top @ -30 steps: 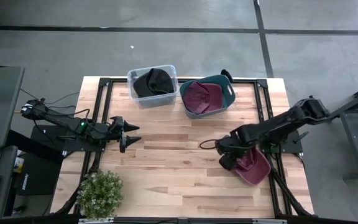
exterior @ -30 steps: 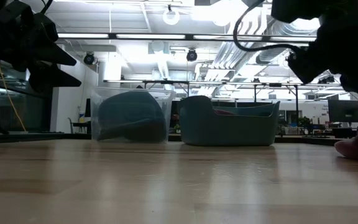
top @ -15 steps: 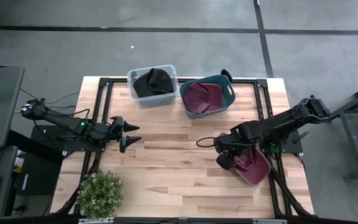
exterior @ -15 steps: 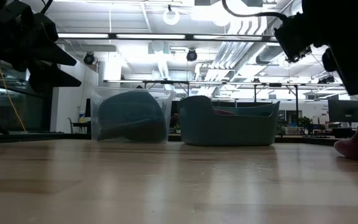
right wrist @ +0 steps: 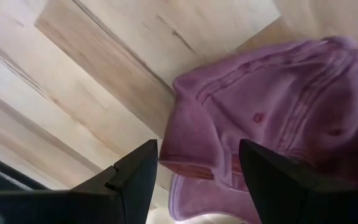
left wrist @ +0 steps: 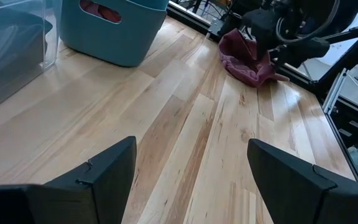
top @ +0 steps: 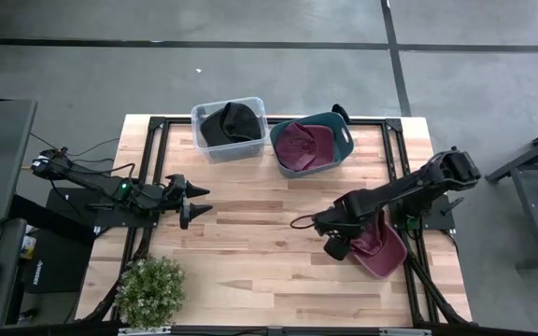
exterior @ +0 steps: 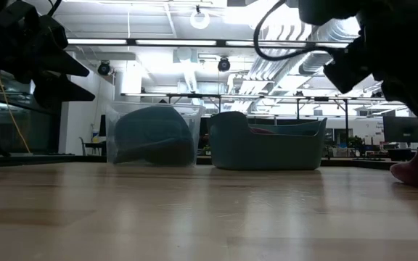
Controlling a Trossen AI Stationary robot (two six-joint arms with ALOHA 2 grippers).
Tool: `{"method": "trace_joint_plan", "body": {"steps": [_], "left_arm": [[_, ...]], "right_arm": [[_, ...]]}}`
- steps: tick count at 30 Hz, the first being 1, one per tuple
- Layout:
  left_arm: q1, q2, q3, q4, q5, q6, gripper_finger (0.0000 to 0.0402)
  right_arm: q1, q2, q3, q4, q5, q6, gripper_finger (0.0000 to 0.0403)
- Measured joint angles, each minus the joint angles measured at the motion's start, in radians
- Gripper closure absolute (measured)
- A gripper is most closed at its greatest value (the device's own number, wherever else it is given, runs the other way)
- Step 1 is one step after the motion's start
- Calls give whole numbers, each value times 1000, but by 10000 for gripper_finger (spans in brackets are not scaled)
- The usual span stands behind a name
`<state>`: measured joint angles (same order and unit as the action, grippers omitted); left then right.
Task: Pick & Place hat
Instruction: Put the red cap into the blue bin
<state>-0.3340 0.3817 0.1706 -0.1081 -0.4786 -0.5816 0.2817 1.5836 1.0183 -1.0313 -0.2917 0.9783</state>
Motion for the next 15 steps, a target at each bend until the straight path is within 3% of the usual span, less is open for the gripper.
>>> {"method": "trace_joint_plan", "body": {"steps": [15], "left_arm": [[0,0,0,0,0,0,110]], "right_arm": [[14,88,0,29,-40,-16,183]]}}
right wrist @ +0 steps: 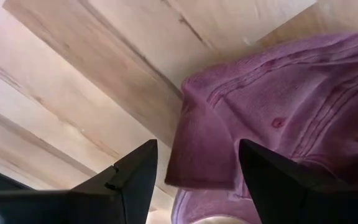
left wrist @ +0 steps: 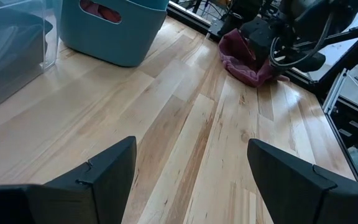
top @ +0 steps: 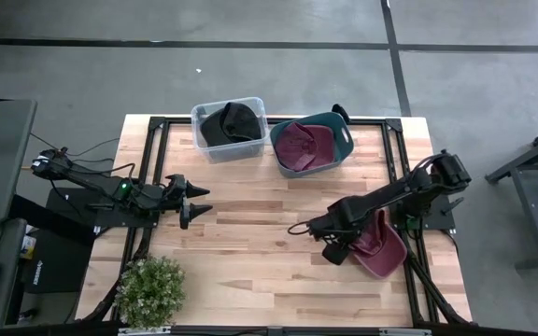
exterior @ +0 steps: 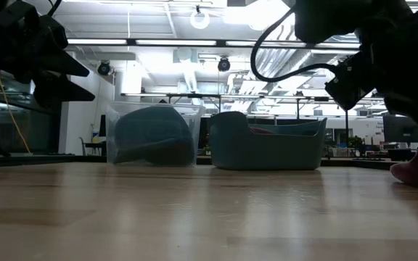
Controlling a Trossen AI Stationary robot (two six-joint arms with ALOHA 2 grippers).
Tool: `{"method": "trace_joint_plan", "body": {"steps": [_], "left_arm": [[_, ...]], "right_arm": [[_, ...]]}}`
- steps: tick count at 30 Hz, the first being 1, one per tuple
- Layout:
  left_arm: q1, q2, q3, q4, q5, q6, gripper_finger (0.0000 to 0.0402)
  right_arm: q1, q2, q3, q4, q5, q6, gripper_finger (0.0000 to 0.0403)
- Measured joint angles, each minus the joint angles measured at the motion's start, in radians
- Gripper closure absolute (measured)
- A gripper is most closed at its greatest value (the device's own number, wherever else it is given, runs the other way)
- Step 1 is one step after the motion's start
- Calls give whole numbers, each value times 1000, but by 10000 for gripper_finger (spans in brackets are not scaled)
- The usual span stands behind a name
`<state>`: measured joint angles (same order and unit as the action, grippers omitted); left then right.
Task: Pick & Place hat
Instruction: Put the red cap into the blue bin
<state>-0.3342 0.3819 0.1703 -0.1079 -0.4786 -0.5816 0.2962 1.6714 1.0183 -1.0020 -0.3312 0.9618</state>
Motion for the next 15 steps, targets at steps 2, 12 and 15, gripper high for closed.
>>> {"method": "trace_joint_plan", "body": {"steps": [2,12,15], "left_arm": [[0,0,0,0,0,0,110],[0,0,0,0,0,0,110],[0,0,0,0,0,0,110]], "right_arm": [[9,0,0,-1,-1,4,183],[32,0,0,-1,40,33,183],[32,0,0,-1,67,35,183]]}}
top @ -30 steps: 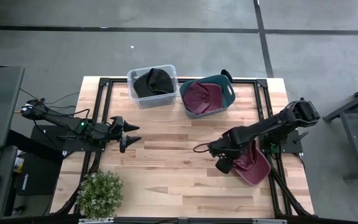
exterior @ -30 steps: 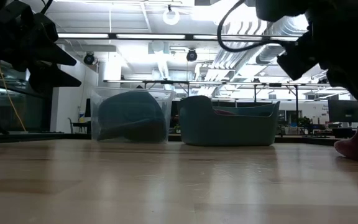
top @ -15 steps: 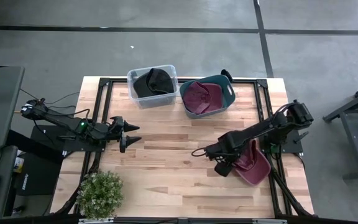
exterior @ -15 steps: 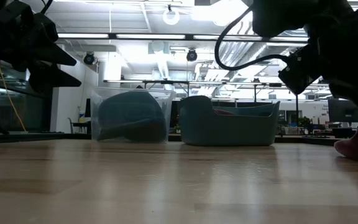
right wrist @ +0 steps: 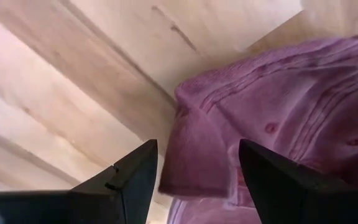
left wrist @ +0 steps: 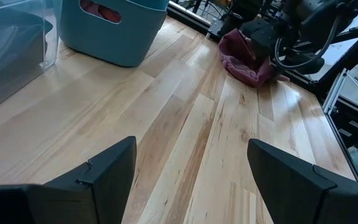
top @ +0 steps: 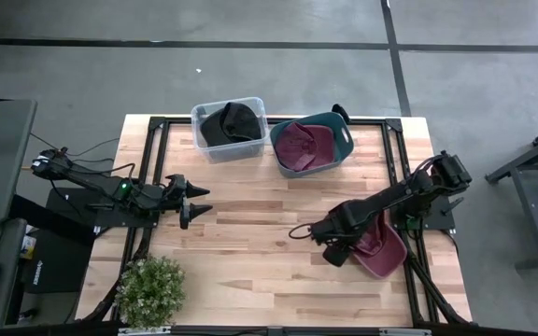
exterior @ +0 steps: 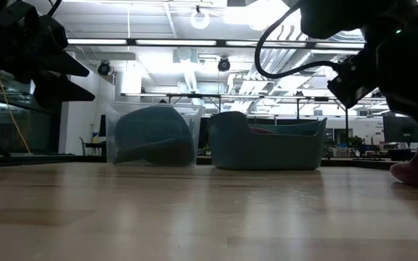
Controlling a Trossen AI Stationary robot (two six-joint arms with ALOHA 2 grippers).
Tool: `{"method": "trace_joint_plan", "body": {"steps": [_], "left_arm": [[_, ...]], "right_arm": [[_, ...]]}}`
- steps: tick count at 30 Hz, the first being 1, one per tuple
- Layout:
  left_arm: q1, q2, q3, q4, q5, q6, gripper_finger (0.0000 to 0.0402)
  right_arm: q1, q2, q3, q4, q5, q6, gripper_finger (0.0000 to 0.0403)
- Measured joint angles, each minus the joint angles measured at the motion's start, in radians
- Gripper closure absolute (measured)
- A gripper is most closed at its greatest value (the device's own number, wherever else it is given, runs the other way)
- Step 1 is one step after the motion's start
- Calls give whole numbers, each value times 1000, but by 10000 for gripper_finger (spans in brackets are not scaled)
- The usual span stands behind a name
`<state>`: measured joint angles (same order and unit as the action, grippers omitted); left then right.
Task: Pick & Place hat
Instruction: Put the red cap into the blue bin
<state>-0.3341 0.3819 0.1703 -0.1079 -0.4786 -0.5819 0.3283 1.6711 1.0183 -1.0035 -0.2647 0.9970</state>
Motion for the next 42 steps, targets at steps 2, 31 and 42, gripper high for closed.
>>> {"method": "trace_joint_plan", "body": {"steps": [2,31,42], "left_arm": [[0,0,0,0,0,0,110],[0,0,0,0,0,0,110],[0,0,0,0,0,0,110]], "right_arm": [[0,0,0,0,12,1,183],[21,0,0,-15,-25,17,380],[21,0,0,-12,-31,-7,396]]}}
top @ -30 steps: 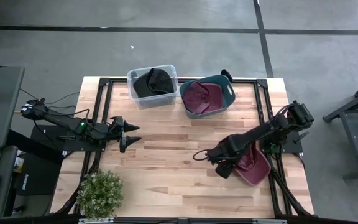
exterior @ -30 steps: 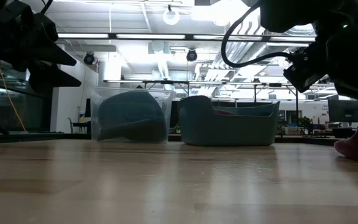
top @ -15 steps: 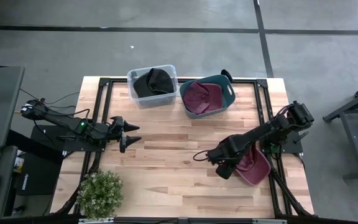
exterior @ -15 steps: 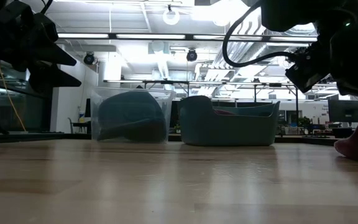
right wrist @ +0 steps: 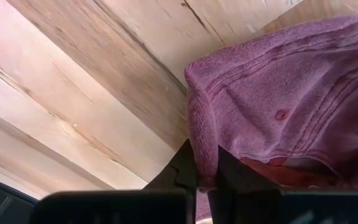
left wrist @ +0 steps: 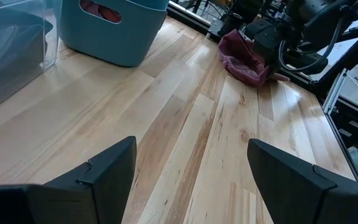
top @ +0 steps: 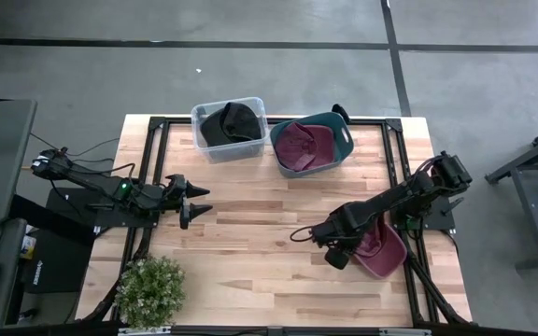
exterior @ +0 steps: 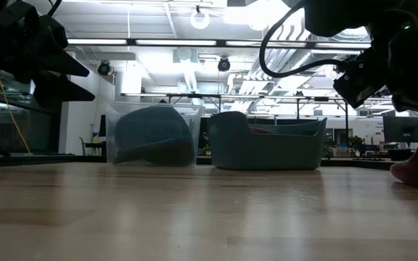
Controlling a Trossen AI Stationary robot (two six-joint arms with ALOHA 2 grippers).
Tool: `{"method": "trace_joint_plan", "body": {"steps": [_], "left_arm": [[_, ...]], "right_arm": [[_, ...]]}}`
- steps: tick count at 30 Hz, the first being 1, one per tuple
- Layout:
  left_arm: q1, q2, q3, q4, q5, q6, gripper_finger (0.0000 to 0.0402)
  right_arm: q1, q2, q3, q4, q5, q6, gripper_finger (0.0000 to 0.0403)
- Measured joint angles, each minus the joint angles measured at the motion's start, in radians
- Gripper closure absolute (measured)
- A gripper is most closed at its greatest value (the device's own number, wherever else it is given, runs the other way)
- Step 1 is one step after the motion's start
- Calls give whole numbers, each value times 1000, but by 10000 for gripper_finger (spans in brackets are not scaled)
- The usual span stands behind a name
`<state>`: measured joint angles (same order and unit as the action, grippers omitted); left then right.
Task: Pick & Place hat
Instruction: Put the red cap into the blue bin
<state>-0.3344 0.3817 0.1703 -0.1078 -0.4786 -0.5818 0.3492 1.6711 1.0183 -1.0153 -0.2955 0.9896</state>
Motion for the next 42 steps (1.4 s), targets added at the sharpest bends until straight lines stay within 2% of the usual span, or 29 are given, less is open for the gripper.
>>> {"method": "trace_joint_plan", "body": {"steps": [8,14,23,30,42], "left_arm": [[0,0,0,0,0,0,110],[0,0,0,0,0,0,110],[0,0,0,0,0,0,110],[0,0,0,0,0,0,110],[0,0,0,0,0,0,110]], "right_arm": [[0,0,14,-19,4,-21,397],[1,0,110,-117,65,-44,397],[-2,0,277,-280,212,-59,397],[-2,0,372,-368,279,-58,397],[-1,0,479,-429,499,-67,397]]}}
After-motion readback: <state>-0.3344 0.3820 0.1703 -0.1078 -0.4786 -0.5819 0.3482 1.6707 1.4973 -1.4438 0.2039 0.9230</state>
